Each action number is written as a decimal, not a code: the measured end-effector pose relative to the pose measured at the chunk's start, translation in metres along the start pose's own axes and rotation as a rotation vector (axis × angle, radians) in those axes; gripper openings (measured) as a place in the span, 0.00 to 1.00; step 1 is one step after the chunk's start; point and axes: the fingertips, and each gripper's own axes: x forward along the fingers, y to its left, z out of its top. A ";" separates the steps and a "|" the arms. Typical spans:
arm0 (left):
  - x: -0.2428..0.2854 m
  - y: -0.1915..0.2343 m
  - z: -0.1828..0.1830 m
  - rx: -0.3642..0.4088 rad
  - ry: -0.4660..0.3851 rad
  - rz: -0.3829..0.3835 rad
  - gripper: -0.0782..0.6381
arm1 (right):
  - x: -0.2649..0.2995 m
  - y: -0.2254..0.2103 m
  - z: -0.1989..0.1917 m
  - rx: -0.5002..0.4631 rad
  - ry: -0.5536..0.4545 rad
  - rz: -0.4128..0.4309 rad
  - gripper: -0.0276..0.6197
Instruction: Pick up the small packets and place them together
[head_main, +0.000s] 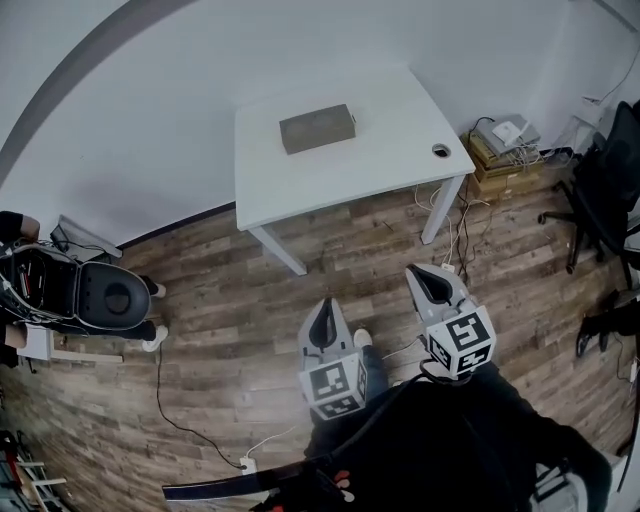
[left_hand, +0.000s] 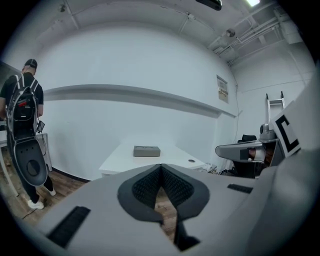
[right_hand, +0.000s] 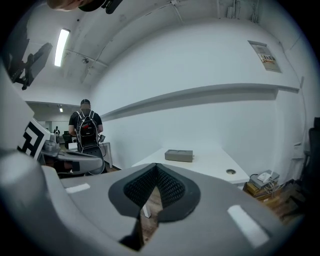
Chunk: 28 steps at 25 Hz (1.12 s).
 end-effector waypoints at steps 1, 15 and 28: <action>0.012 0.007 0.006 0.003 -0.003 -0.006 0.11 | 0.014 -0.001 0.005 -0.003 -0.001 0.003 0.04; 0.120 0.071 0.043 0.007 0.012 -0.071 0.11 | 0.130 -0.023 0.031 0.001 0.035 -0.077 0.04; 0.223 0.080 0.058 -0.008 0.044 -0.038 0.11 | 0.216 -0.090 0.039 0.022 0.063 -0.047 0.04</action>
